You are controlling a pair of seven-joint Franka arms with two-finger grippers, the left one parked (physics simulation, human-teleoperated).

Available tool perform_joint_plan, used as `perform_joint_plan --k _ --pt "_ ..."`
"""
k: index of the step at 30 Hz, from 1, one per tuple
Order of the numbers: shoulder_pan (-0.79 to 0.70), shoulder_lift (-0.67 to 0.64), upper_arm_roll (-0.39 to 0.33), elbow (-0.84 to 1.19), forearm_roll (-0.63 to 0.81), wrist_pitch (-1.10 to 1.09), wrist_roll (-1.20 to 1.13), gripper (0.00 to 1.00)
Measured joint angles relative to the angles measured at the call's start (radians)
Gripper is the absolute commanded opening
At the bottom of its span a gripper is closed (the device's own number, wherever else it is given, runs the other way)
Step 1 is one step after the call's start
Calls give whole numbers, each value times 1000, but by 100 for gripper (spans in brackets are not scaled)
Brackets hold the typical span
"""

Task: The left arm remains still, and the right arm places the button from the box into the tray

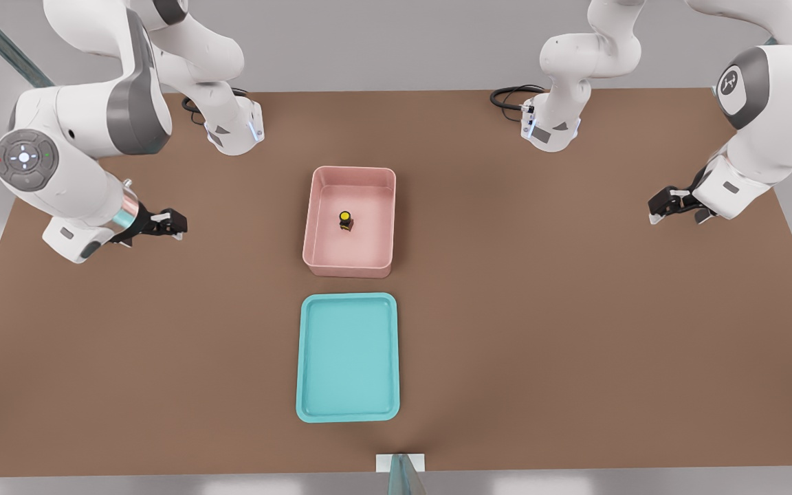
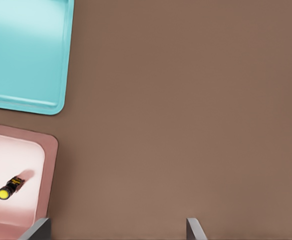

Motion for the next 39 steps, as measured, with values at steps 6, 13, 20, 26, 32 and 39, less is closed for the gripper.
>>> perform_joint_plan --k 6,13,20,26,32,39 --pt "274 103 84 0 13 -21 18 100" --pt "529 62 1 -581 66 365 290 100" --pt "583 38 -10 -785 146 673 575 100" --pt "614 42 -3 -898 195 873 748 100" --pt "634 73 2 -967 205 1019 872 100" --pt "654 134 5 -1003 201 1149 967 100"
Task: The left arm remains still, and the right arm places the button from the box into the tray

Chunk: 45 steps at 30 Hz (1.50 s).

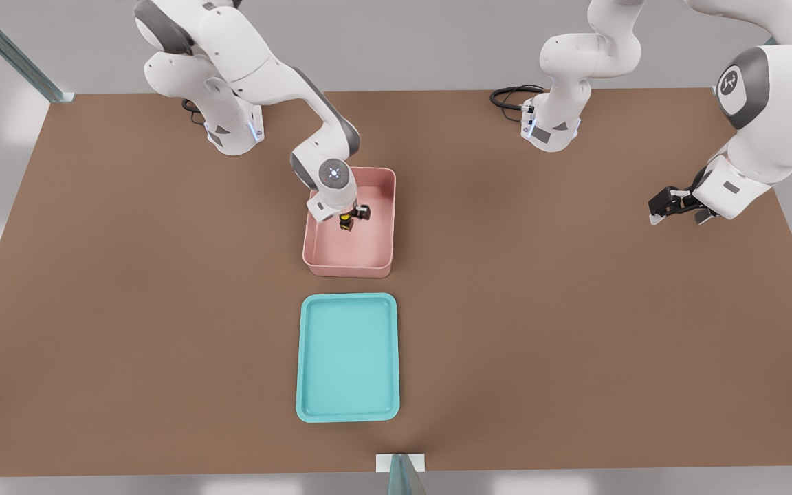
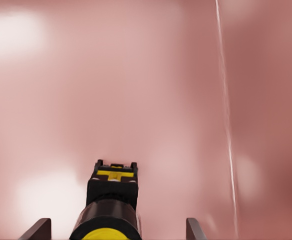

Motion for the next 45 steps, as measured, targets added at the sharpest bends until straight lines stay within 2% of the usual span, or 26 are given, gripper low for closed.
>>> perform_joint_plan --k 5,8,10,11,12,18,22,25,28,31,36,39,40,41,45 --pt "16 32 0 -9 -3 61 47 100" --pt "19 33 0 -12 -4 81 67 79" --pt "19 32 0 -13 -4 88 78 77" --pt "19 31 0 -13 -4 89 82 72" --pt "18 30 0 -13 -4 90 85 71" --pt "17 25 -1 -11 -3 88 96 51" --pt "16 14 -1 -8 -2 79 92 43" --pt "12 -16 -1 -3 -1 71 86 43" --pt "-31 -104 -3 70 0 8 64 43" --pt "-137 -112 -9 318 1 -125 -2 45" --pt "-208 271 -97 885 -3 -249 -136 46" --pt "-206 405 -105 1002 -8 -282 -207 49" --pt "-205 425 -105 1011 -9 -290 -227 89" --pt "-205 436 -105 1015 -11 -296 -246 100" --pt "-211 445 -107 1011 -17 -320 -317 100"
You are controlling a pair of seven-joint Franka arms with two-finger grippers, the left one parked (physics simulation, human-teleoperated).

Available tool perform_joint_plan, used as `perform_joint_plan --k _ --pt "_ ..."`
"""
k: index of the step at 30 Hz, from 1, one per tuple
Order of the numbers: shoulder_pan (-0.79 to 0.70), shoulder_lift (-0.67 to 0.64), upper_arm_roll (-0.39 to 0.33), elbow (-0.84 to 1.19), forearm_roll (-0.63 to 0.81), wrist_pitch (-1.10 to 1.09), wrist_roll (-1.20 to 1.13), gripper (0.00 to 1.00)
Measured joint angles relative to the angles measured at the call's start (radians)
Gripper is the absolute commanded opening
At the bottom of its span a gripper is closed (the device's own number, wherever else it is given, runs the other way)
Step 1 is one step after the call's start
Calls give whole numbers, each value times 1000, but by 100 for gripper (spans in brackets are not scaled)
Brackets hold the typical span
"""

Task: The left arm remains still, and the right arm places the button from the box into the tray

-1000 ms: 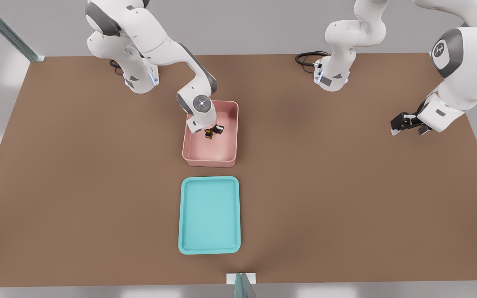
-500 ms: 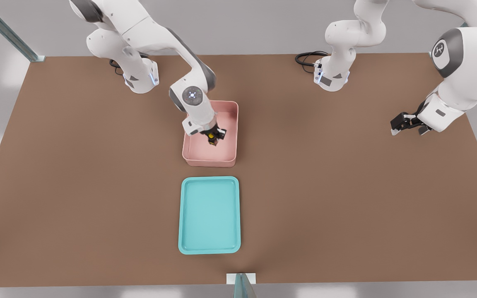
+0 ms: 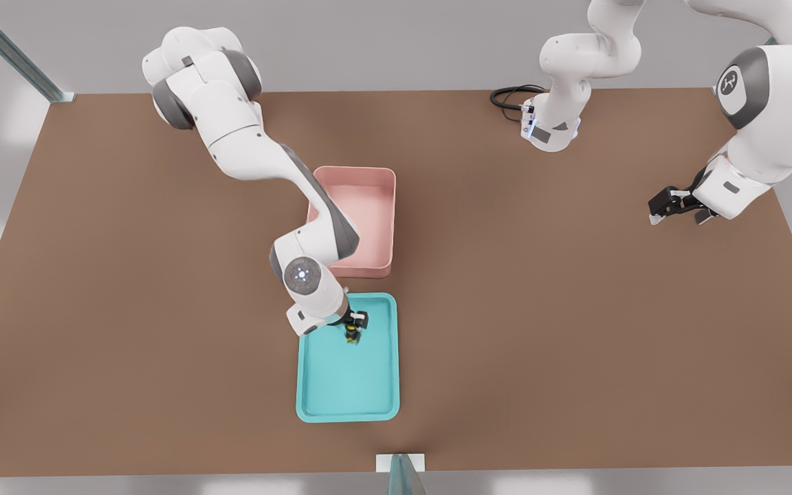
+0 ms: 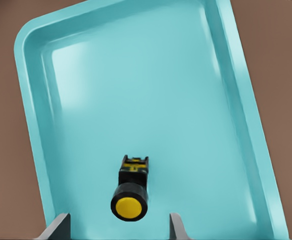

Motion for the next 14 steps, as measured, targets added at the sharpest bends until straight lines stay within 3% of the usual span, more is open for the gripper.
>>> perform_joint_plan --k 3,9,14 --pt "-58 -62 -1 2 -2 -59 -73 100" --pt "-302 -510 -65 18 -82 -499 -289 100" --pt "-328 -553 -68 30 -116 -743 -408 100"
